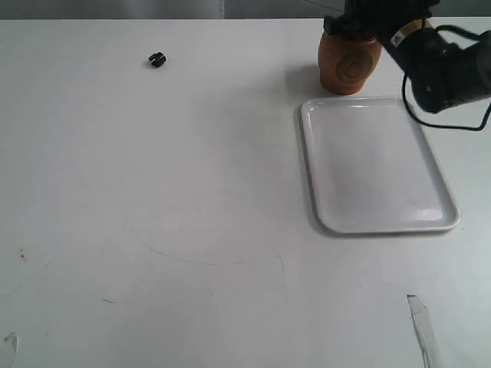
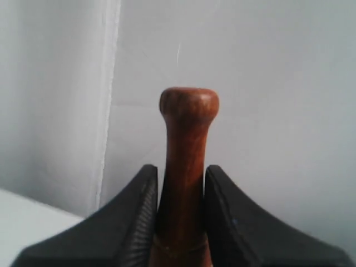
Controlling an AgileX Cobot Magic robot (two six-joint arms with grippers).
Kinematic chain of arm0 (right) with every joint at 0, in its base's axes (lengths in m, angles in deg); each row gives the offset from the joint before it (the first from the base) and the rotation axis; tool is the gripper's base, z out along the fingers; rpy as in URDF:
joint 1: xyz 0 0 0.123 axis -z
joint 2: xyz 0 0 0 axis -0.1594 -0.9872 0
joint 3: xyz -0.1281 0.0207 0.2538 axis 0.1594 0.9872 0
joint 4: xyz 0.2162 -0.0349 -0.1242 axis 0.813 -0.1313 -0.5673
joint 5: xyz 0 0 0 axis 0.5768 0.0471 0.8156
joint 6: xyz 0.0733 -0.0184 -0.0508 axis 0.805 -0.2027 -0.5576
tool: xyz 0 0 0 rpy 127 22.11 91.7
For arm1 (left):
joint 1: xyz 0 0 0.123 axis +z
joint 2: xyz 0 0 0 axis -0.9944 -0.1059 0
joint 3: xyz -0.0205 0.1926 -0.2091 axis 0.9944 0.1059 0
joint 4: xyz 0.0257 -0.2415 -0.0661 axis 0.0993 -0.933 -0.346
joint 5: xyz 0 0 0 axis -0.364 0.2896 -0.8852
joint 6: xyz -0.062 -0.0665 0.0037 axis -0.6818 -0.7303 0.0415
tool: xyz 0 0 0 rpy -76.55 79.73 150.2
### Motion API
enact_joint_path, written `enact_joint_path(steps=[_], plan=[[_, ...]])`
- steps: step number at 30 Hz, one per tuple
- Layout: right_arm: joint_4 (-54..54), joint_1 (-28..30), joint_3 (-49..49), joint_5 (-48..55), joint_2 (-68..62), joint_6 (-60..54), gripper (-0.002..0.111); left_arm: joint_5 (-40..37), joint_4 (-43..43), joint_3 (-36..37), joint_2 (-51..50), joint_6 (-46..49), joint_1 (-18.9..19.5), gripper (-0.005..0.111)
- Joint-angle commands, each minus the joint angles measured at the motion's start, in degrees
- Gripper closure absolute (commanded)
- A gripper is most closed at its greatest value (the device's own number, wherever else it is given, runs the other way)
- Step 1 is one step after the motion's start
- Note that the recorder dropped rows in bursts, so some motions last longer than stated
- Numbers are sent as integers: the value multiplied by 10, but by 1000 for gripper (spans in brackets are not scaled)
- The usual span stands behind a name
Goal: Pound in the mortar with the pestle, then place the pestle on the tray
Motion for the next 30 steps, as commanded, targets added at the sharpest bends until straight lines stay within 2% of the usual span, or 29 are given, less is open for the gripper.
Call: enact_joint_path(steps=[1,7,10,14,17,23,30], plan=[[0,4,-2,12,129,-1,108,2,-4,0,1,-5,-4,107],[0,4,-2,59,162,0,108,2,-4,0,1,-5,-4,107],[0,4,-2,55,80,0,108,2,-4,0,1,-5,-4,107],[4,4,-2,-16,-64,33,108,2,-4,0,1,-5,-4,107],[9,4,-2,-47,-105,17,108,2,-4,0,1,-5,-4,107],[-12,4,-2,-52,-9,17,108,2,-4,0,1,-5,-4,107],[-28,4,-2,49,160,17,108,2,-4,0,1,-5,-4,107]])
